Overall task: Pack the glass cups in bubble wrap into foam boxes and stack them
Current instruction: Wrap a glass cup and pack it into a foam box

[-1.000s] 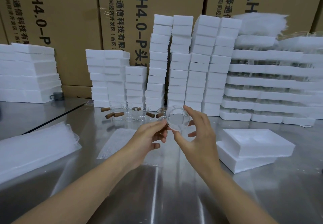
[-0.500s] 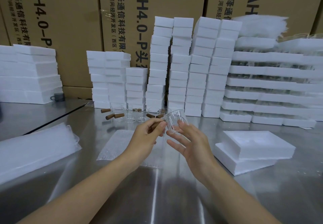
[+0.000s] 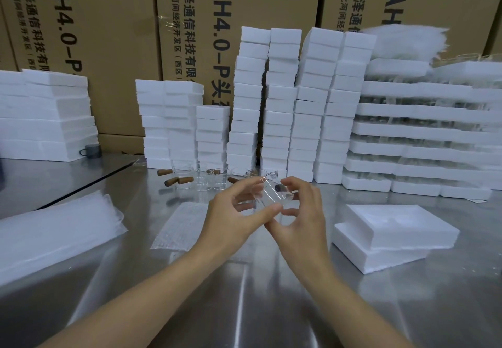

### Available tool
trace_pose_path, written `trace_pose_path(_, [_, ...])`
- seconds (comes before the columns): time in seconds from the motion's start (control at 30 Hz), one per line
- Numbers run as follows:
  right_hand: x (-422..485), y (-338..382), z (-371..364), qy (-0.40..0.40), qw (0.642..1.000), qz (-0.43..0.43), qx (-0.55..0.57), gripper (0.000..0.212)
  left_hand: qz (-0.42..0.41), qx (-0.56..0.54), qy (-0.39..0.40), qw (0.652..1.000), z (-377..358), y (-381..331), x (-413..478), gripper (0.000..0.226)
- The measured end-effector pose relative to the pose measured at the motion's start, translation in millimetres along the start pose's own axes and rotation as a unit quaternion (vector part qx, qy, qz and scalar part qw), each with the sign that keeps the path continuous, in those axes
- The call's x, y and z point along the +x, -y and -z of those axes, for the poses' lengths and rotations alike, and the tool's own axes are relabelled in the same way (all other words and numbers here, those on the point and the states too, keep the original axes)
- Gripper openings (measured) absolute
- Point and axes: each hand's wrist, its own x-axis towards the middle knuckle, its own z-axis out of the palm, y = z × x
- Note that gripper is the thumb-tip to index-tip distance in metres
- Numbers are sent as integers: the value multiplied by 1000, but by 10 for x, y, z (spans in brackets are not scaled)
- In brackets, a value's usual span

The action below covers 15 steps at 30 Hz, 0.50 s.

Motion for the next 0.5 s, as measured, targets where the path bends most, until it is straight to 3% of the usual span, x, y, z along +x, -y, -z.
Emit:
trace_pose_path(0.17, [7, 53, 4, 34, 999, -3, 25, 66, -11, 9, -23, 1000, 3, -23, -22, 65])
trace_pose_path(0.27, [-13, 116, -17, 48, 982, -111, 148, 52, -24, 0, -32, 999, 28, -17, -27, 67])
trace_pose_path(0.3, [-5, 139, -17, 44, 959, -179, 217, 45, -27, -2, -35, 999, 39, -21, -25, 68])
trace_pose_path(0.37, [40, 173, 8, 37, 876, -327, 353, 34, -29, -8, -36, 999, 58, -18, -14, 69])
trace_pose_path(0.43, [82, 185, 52, 64, 811, -408, 415, 29, -28, -15, -25, 999, 75, 9, -2, 65])
trace_pose_path(0.5, [88, 174, 71, 87, 804, -420, 412, 39, -32, -2, -10, 999, 69, 38, -3, 64])
